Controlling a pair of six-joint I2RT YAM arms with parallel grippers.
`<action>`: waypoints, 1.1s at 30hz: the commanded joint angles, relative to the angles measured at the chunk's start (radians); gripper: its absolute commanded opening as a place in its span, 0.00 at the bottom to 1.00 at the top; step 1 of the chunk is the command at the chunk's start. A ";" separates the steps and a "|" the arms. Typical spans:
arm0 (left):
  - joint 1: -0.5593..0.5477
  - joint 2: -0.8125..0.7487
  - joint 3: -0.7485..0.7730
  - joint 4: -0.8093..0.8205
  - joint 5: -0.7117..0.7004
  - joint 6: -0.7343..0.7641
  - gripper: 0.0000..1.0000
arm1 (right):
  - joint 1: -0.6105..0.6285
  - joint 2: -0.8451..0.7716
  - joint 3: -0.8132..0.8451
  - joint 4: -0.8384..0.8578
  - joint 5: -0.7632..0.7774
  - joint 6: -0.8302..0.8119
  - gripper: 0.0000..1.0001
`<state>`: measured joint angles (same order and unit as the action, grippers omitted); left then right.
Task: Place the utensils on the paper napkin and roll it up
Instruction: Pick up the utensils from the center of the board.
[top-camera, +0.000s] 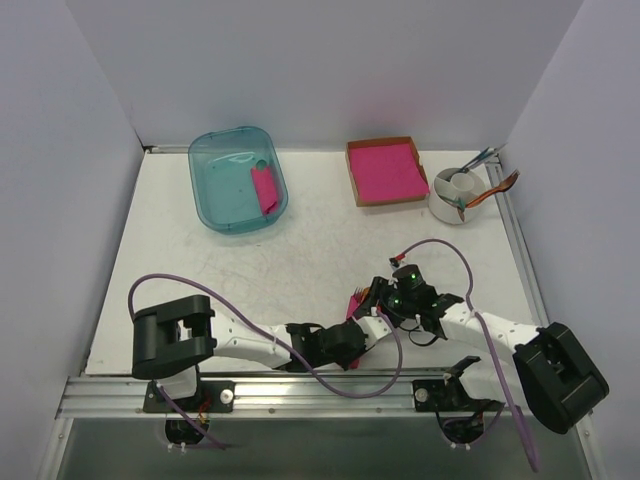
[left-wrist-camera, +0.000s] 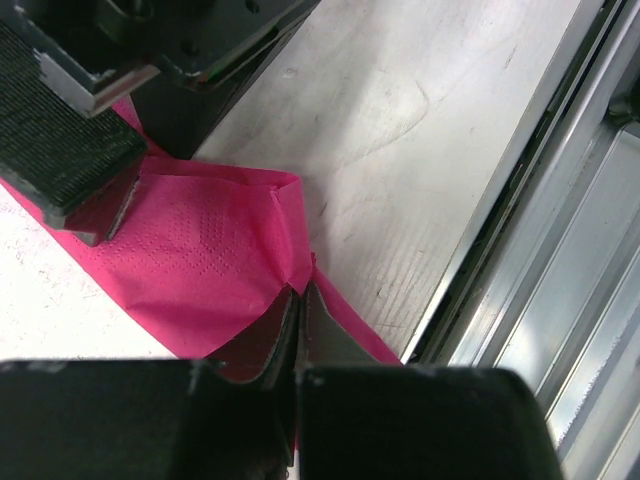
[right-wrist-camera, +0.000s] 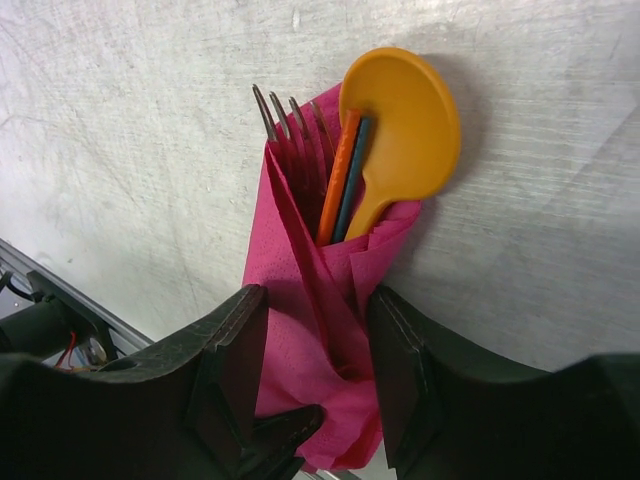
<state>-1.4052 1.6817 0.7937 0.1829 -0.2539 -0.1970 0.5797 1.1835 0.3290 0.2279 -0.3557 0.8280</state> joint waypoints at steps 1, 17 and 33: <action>-0.005 -0.005 0.018 -0.002 -0.008 0.004 0.02 | 0.011 -0.031 -0.004 -0.139 0.075 -0.018 0.45; -0.005 0.012 0.022 -0.042 -0.012 -0.021 0.02 | 0.051 0.010 0.061 -0.236 0.161 -0.040 0.49; -0.001 0.042 0.021 -0.048 -0.012 -0.045 0.02 | 0.074 0.091 0.099 -0.303 0.253 -0.021 0.39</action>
<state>-1.4055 1.6958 0.7967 0.1692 -0.2649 -0.2256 0.6434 1.2335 0.4412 0.0505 -0.1902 0.8120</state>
